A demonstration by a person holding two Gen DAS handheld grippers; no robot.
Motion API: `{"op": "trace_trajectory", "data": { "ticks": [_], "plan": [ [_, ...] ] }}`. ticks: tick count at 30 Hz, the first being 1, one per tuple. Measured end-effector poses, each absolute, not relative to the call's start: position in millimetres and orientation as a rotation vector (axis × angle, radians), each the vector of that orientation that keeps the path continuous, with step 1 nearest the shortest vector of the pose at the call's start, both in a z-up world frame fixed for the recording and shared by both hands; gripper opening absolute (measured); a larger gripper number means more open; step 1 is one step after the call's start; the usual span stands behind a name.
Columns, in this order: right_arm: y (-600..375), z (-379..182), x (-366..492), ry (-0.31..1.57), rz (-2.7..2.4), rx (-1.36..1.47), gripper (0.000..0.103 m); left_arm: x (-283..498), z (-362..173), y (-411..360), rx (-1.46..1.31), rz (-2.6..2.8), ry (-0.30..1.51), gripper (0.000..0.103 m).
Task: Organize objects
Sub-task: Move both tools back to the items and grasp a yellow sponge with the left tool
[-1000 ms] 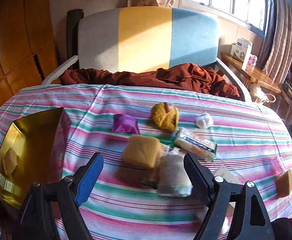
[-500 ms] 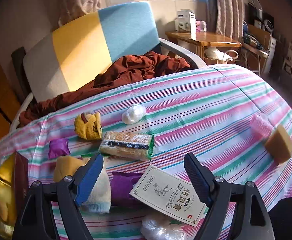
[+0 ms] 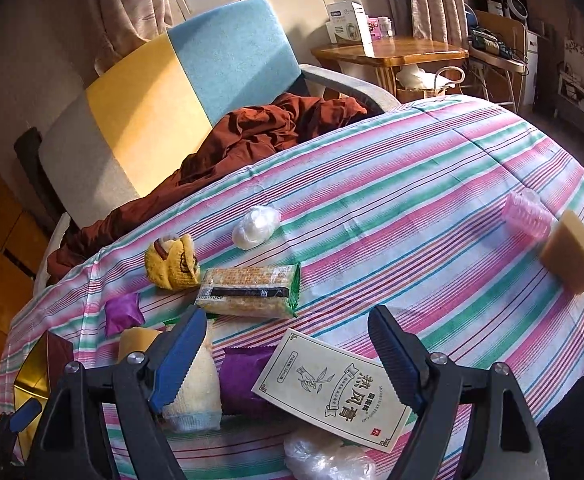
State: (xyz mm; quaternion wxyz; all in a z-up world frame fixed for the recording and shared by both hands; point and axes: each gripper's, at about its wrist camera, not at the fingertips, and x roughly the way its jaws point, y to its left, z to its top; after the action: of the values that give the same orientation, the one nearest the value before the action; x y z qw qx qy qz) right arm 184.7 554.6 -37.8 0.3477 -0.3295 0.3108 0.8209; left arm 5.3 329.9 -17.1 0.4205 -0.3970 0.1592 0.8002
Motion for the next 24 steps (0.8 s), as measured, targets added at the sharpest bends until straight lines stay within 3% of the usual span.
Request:
{"op": "trace_trajectory", "data": {
  "ticks": [21, 23, 24],
  "plan": [
    [562.6, -41.1, 188.6, 0.866, 2.113, -0.845, 0.085, -36.7, -59.3, 441.4, -1.182, 1.877, 0.298, 0.092],
    [562.7, -41.5, 187.8, 0.860, 2.112, -0.850, 0.085, -39.0, -67.3, 445.6, -1.199, 1.865, 0.302, 0.088],
    [562.9, -41.6, 187.4, 0.855, 2.110, -0.851, 0.085, -40.9, -72.3, 446.2, -1.220, 1.850, 0.296, 0.074]
  ]
}}
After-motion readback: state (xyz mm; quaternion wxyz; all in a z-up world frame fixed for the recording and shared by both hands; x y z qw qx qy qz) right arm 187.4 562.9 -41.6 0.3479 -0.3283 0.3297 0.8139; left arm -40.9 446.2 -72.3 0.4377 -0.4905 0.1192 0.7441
